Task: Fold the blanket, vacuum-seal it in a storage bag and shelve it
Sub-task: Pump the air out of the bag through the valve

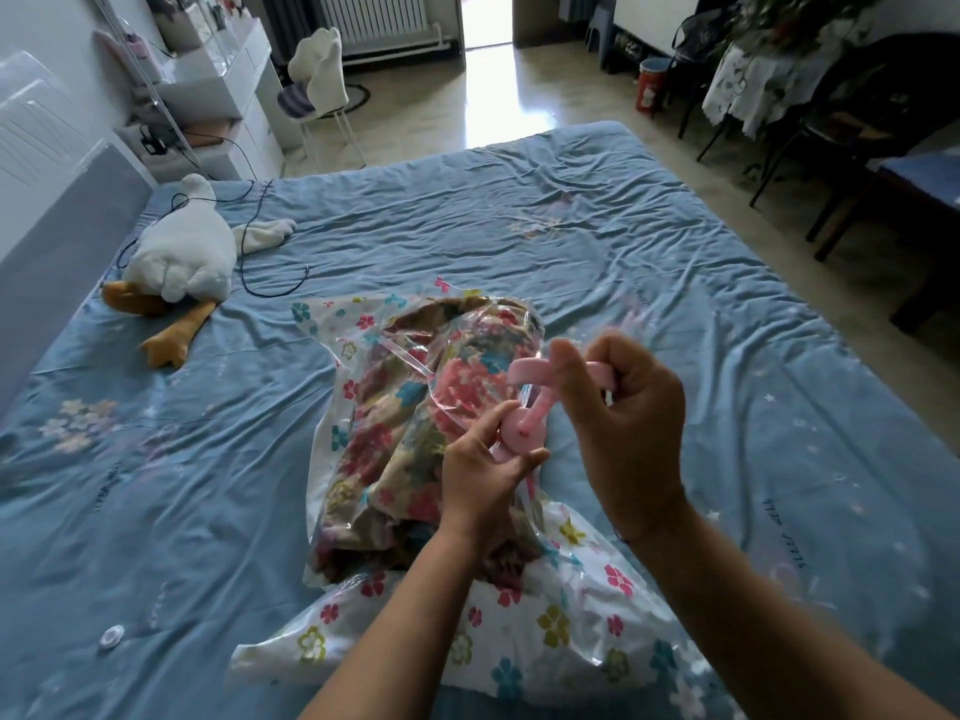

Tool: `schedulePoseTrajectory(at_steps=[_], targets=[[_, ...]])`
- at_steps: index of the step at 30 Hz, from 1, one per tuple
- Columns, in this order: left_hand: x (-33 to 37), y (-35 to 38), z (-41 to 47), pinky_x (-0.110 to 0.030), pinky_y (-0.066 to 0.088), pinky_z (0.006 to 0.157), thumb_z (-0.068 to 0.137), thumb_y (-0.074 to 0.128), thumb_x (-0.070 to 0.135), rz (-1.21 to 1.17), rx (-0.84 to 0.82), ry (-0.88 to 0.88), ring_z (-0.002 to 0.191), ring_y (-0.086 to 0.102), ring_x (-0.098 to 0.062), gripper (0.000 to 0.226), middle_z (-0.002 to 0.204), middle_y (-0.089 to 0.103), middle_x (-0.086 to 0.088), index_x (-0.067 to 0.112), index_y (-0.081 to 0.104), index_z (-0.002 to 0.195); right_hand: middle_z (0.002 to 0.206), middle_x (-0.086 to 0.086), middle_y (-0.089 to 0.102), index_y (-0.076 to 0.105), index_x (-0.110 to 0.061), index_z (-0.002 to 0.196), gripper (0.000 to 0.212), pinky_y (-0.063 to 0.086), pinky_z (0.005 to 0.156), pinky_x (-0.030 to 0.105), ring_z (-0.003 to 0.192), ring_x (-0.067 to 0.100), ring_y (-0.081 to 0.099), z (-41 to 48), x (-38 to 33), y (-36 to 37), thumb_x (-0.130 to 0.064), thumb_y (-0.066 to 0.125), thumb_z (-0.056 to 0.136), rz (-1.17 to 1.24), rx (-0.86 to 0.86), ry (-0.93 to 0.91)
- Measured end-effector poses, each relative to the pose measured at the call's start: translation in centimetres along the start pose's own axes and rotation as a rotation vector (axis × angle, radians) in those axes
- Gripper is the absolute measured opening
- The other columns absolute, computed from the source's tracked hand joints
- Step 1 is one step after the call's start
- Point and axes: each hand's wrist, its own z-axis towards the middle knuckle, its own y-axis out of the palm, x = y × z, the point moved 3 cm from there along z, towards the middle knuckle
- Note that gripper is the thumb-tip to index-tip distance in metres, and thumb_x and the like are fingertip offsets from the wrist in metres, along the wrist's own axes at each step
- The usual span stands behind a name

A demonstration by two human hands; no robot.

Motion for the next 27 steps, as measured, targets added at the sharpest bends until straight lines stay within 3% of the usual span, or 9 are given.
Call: schedulePoseTrajectory(at_steps=[5,9,11,13,16,19,23,25,27], targets=[[0.1,0.2,-0.5,-0.031,0.055,0.091,0.069,0.085,0.020,-0.018,-0.010,-0.011,0.102,0.067,-0.002,0.047,0.108,0.073,0.007,0.023,0.069,0.113,0.045,-0.010,0.041,0.042,-0.022,0.052,0.056,0.033,0.054,0.029,0.044,0.004,0.039,-2.8,7.4,0.3,-0.073,0.057,0.072,-0.363,-0.244,0.404],[0.1,-0.1,0.1,-0.038,0.054,0.095,0.067,0.085,0.034,0.021,-0.014,0.019,0.108,0.065,-0.007,0.063,0.115,0.071,0.004,0.017,0.064,0.124,0.047,-0.004,0.054,0.039,-0.015,0.052,0.056,0.031,0.048,0.029,0.043,0.015,0.043,-0.6,1.7,-0.2,-0.052,0.067,0.084,-0.027,-0.060,0.209],[-0.1,-0.1,0.2,-0.038,0.052,0.098,0.066,0.085,0.038,0.021,-0.004,0.015,0.114,0.063,-0.007,0.069,0.121,0.068,0.004,0.018,0.061,0.129,0.058,0.028,0.059,0.038,-0.013,0.055,0.052,0.035,0.048,0.036,0.052,0.042,0.058,0.2,-0.6,-0.6,-0.044,0.067,0.087,0.136,0.052,0.097],[-0.2,0.1,0.0,-0.038,0.051,0.099,0.066,0.086,0.033,0.017,0.002,0.010,0.114,0.062,-0.007,0.068,0.122,0.068,0.004,0.018,0.061,0.129,0.061,0.034,0.058,0.038,-0.018,0.057,0.049,0.043,0.048,0.043,0.059,0.049,0.061,-0.5,-0.3,-0.4,-0.046,0.065,0.087,0.093,0.070,0.088],[-0.2,0.4,-0.5,-0.033,0.054,0.093,0.068,0.086,0.022,0.006,0.002,0.017,0.106,0.066,-0.005,0.055,0.113,0.071,0.006,0.020,0.067,0.120,0.050,-0.005,0.056,0.037,-0.021,0.055,0.062,0.042,0.050,0.035,0.047,0.011,0.052,-2.2,4.5,-0.1,-0.077,0.054,0.077,-0.165,-0.106,0.273],[0.2,0.4,-0.6,-0.025,0.055,0.089,0.069,0.085,0.019,-0.007,0.000,0.018,0.101,0.067,-0.001,0.046,0.108,0.072,0.008,0.025,0.069,0.112,0.045,-0.010,0.040,0.046,-0.018,0.053,0.079,0.034,0.050,0.026,0.044,0.005,0.035,-2.5,6.5,-0.1,-0.097,0.043,0.056,-0.299,-0.228,0.412],[0.2,0.1,0.1,-0.035,0.053,0.097,0.067,0.087,0.028,0.010,0.009,0.019,0.111,0.064,-0.005,0.066,0.119,0.069,0.004,0.018,0.062,0.127,0.050,0.017,0.056,0.057,0.013,0.071,0.084,0.027,0.046,0.022,0.043,0.011,0.035,0.1,1.0,-0.4,-0.070,0.055,0.080,0.123,-0.102,0.223],[0.1,0.1,0.2,-0.038,0.052,0.098,0.066,0.087,0.032,-0.001,0.007,0.010,0.113,0.063,-0.007,0.070,0.122,0.068,0.003,0.017,0.060,0.129,0.065,0.035,0.061,0.047,-0.003,0.061,0.056,0.035,0.047,0.033,0.049,0.030,0.058,0.7,-1.3,-0.4,-0.050,0.063,0.086,0.221,-0.038,0.108],[0.0,0.2,0.0,-0.039,0.053,0.096,0.064,0.085,0.039,-0.010,0.014,0.002,0.111,0.064,-0.008,0.071,0.120,0.069,0.004,0.018,0.062,0.128,0.061,0.019,0.067,0.037,-0.021,0.059,0.047,0.040,0.049,0.034,0.061,0.032,0.069,-0.1,0.2,-0.1,-0.045,0.066,0.086,0.123,-0.036,0.117]])
